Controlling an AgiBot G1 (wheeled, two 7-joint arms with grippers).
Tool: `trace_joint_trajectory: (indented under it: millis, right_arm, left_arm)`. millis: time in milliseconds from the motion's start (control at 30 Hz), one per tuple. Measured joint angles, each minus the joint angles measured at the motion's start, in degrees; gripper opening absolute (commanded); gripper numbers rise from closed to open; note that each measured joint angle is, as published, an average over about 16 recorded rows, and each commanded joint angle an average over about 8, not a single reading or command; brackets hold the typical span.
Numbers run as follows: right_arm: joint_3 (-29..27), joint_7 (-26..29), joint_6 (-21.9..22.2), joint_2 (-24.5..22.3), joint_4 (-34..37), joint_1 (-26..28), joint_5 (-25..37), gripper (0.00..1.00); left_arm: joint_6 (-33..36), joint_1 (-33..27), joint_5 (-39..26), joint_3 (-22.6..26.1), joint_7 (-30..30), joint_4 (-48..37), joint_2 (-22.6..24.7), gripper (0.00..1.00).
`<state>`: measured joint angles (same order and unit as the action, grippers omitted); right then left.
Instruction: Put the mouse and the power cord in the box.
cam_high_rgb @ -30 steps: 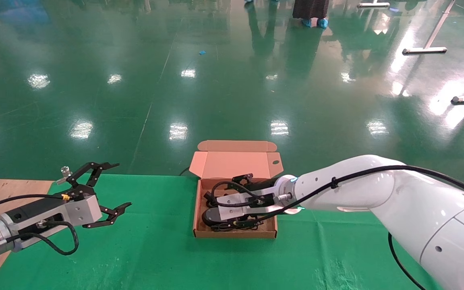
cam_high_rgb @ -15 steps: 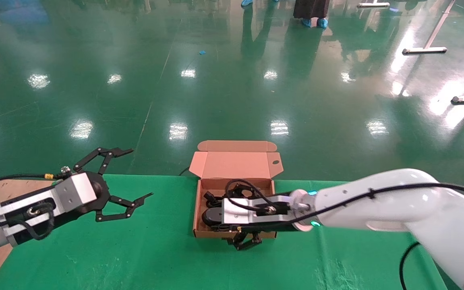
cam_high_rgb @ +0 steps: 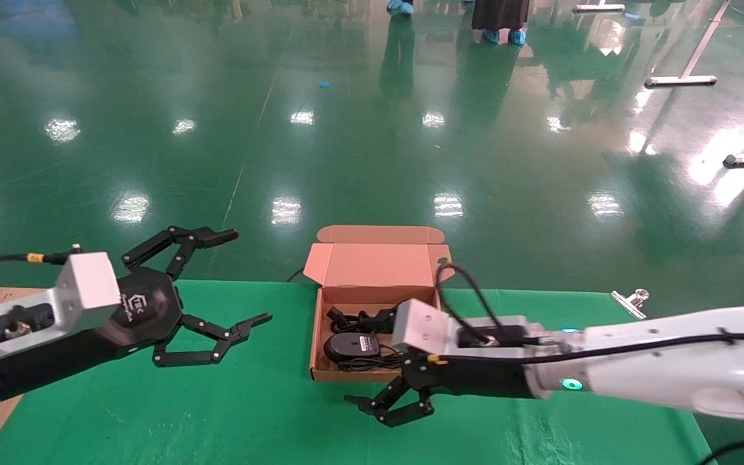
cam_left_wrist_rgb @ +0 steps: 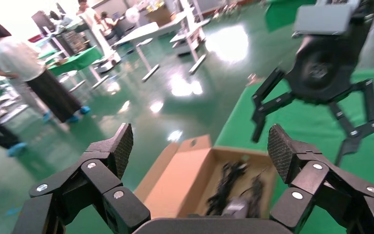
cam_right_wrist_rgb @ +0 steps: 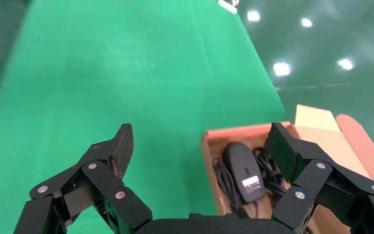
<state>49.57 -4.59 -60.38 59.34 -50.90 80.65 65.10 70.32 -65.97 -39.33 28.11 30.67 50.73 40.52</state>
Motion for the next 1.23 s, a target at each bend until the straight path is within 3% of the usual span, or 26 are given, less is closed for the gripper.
trace_joint_trajectory:
  millis: [800,1000,1233]
  right_arm:
    - [-23.6,10.8,-17.8,-17.1,-16.0,-13.4,-16.4,1.0]
    - [-29.2,13.3,-22.0,-21.2,-19.7,-16.6,-20.2,1.0]
    - [-32.4,14.8,-24.4,-23.5,-21.9,-18.4,-22.4,1.0]
  left_arm:
    - [12.5,3.6,-2.1,-9.9,-33.8,18.6,-4.5,1.0]
    - [14.6,4.2,-2.4,-11.5,-39.3,21.7,-5.2,1.0]
    - [15.5,4.4,-2.5,-12.2,-41.6,23.0,-5.5,1.0]
